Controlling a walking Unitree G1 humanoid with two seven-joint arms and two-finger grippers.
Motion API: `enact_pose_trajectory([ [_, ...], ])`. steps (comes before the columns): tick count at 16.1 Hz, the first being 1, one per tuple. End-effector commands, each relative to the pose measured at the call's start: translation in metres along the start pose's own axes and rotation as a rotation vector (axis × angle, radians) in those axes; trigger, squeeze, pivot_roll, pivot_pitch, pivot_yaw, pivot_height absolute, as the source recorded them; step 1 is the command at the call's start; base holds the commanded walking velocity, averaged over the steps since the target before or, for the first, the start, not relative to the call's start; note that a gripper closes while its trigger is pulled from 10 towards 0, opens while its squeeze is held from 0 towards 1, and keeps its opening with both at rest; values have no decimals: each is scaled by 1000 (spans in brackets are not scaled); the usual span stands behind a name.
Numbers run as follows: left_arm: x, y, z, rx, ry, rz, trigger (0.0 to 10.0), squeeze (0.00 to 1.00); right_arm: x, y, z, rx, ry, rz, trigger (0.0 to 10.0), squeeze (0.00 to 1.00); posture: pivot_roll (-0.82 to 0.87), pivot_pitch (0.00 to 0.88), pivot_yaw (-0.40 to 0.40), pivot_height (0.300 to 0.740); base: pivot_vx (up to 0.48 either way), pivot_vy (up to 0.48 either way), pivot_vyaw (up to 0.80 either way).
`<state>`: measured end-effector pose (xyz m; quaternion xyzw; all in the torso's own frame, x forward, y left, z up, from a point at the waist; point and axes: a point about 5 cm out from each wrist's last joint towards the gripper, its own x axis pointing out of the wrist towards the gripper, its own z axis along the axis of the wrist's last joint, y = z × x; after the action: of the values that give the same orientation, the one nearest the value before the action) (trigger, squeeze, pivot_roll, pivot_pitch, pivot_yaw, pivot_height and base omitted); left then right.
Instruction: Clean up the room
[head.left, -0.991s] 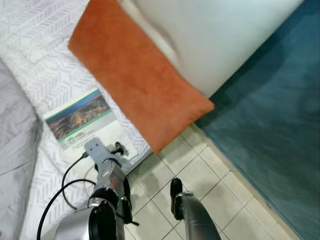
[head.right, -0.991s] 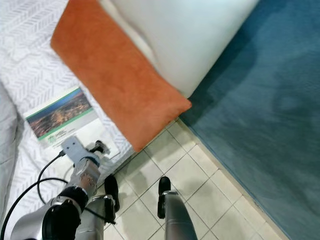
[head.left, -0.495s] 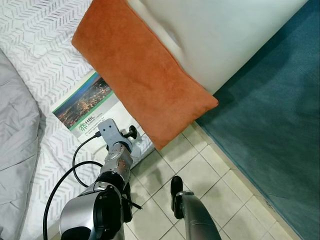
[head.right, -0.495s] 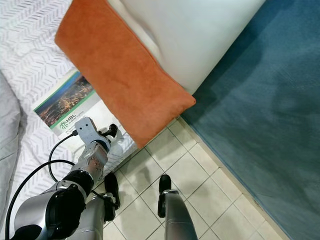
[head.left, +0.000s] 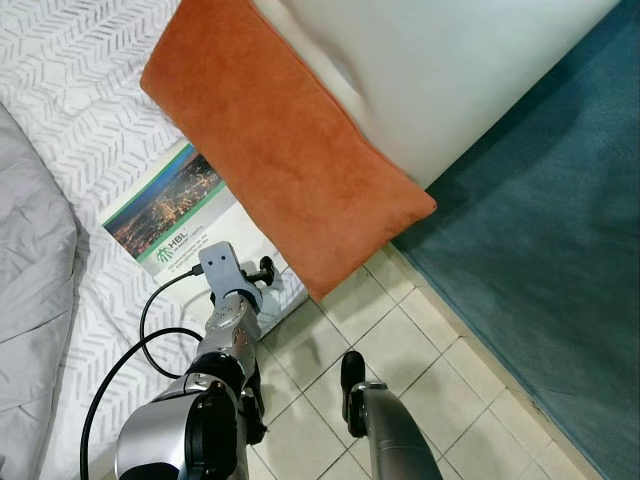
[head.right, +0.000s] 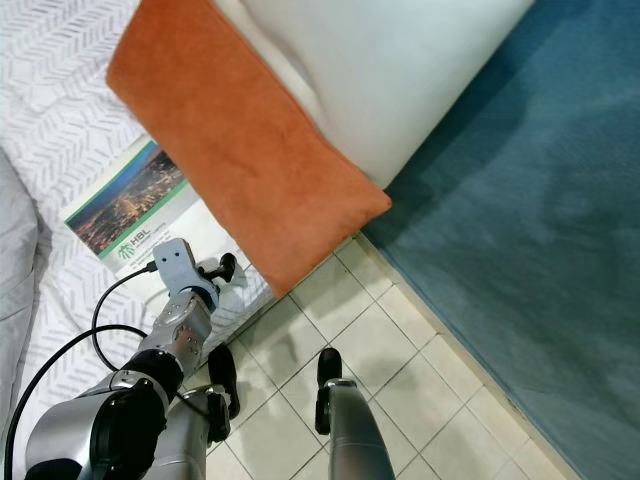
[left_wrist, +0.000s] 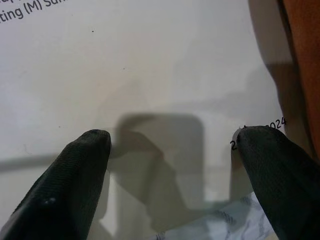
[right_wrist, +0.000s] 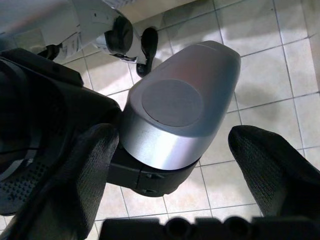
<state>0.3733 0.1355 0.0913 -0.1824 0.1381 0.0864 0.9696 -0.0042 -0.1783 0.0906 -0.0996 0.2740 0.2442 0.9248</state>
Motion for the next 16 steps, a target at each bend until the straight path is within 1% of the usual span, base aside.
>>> enact_pose_trajectory([
  [1, -7, 29, -27, 5, 91, 106, 10000, 0, -2, 3, -11, 30, 57, 9, 10000, 0, -437, 694, -107, 740, 0, 0, 0],
  [2, -6, 36, -24, 0, 78, 131, 10000, 0, -1, 2, -12, 28, 57, 11, 10000, 0, -436, 698, -108, 740, 0, 0, 0],
  [3, -7, 50, -21, 10, 58, 180, 10000, 0, -1, 2, -13, 26, 61, 15, 10000, 0, -433, 696, -109, 740, 0, 0, 0],
  [4, -8, 60, -21, 13, 51, 215, 10000, 0, 0, 1, -14, 26, 63, 16, 10000, 0, -431, 694, -110, 740, 0, 0, 0],
  [5, -10, 68, -23, 16, 54, 237, 10000, 0, 1, 0, -14, 24, 63, 18, 10000, 0, -431, 695, -110, 740, 0, 0, 0],
  [7, -11, 74, -23, 15, 55, 255, 10000, 0, 2, 0, -14, 22, 63, 19, 10000, 0, -429, 692, -110, 740, 0, 0, 0],
  [8, -11, 79, -23, 29, 52, 262, 10000, 0, 2, 0, -14, 22, 64, 19, 10000, 0, -427, 691, -110, 740, 0, 0, 0],
  [9, -12, 80, -23, 32, 51, 264, 10000, 0, 2, 0, -15, 21, 64, 19, 10000, 0, -427, 691, -110, 740, 0, 0, 0],
  [10, -12, 80, -23, 40, 53, 256, 10000, 0, 3, 0, -15, 21, 64, 20, 10000, 0, -421, 694, -106, 740, 0, 0, 0],
  [13, -11, 43, -38, 98, 113, 77, 10000, 0, 6, 1, -16, 22, 61, 28, 10000, 0, -418, 691, -109, 740, 0, 0, 0],
  [15, -12, 34, -43, 125, 129, 24, 10000, 0, 7, 1, -16, 23, 59, 29, 10000, 0, -415, 688, -106, 740, 0, 0, 0],
  [16, -14, 33, -48, 155, 145, -11, 10000, 0, 8, 2, -16, 24, 57, 29, 10000, 0, -405, 690, -99, 740, 0, 0, 0],
])
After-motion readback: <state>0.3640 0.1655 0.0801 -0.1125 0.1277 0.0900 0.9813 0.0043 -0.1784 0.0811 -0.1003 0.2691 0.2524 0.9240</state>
